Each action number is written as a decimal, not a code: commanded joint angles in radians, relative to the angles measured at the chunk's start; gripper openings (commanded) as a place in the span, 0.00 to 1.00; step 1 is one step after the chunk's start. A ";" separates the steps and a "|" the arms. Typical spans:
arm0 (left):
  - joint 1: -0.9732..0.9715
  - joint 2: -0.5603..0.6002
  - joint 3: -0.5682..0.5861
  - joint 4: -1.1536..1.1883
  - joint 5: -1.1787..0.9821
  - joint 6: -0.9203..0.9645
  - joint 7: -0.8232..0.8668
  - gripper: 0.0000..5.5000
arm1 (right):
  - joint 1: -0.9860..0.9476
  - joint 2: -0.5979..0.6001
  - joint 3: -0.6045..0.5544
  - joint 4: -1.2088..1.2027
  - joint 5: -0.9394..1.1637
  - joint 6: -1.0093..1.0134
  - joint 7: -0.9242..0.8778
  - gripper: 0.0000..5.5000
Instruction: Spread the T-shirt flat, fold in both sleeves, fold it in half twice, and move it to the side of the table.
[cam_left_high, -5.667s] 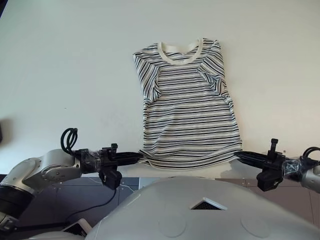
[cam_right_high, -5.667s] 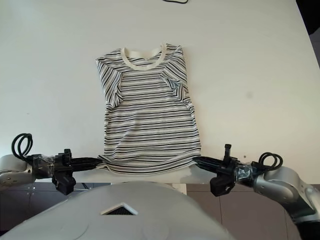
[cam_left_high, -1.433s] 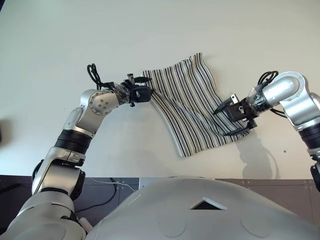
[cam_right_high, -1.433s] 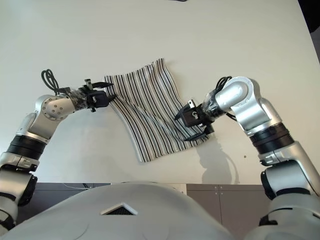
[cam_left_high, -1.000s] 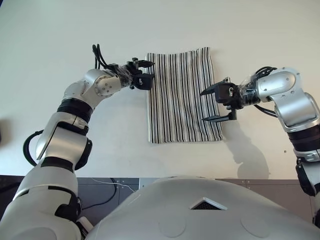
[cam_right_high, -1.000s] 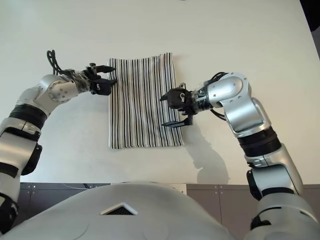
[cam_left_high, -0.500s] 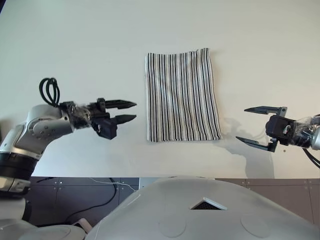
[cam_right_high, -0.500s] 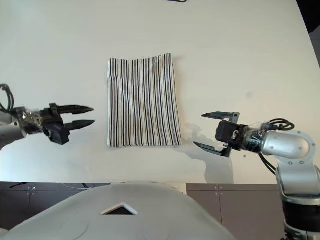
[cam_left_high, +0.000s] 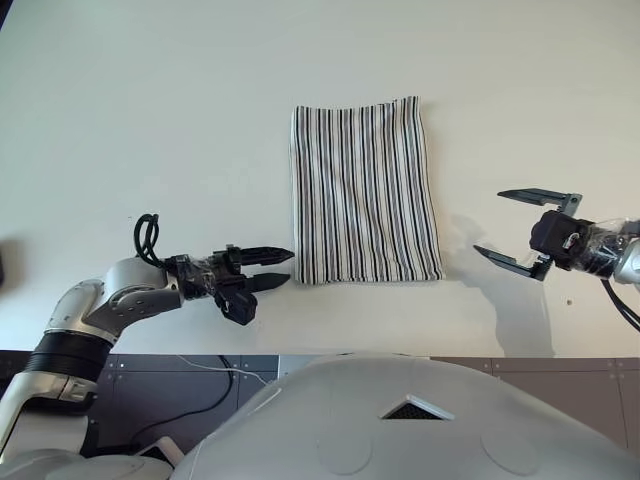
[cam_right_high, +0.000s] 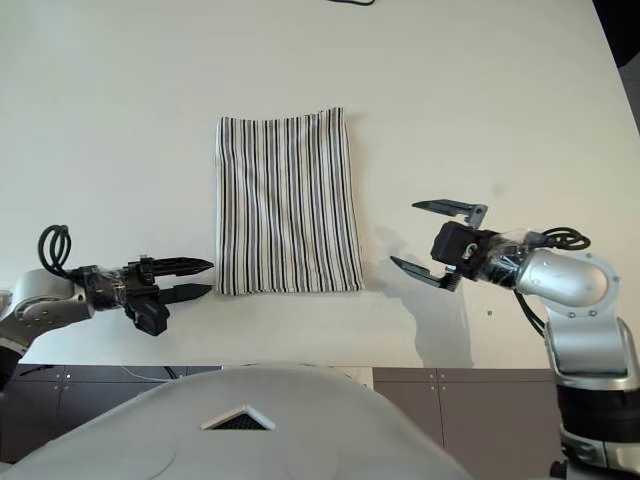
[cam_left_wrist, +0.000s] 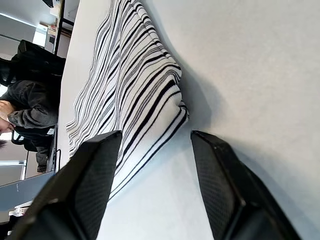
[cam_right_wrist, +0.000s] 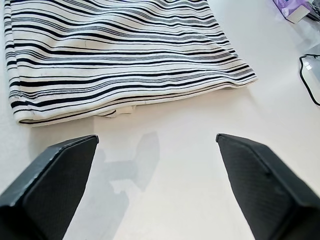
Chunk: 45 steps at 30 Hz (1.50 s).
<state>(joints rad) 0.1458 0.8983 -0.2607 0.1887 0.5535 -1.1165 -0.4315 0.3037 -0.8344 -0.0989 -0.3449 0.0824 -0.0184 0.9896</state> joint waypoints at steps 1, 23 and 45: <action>-0.044 -0.059 -0.051 0.039 0.161 0.019 0.038 0.47 | -0.050 0.004 0.027 0.019 -0.001 -0.008 -0.012 0.79; -0.140 -0.059 -0.170 0.118 0.297 -0.032 0.233 0.29 | -0.065 -0.004 0.104 0.047 -0.033 -0.066 -0.057 0.79; -0.169 -0.029 -0.218 0.136 0.192 -0.037 0.163 0.02 | -0.152 0.003 0.269 0.370 -0.667 -0.816 -0.399 0.79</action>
<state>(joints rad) -0.0498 0.8639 -0.4377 0.2793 0.7066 -1.1806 -0.2157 0.2109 -0.8473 0.1124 -0.0320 -0.4325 -0.7607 0.6565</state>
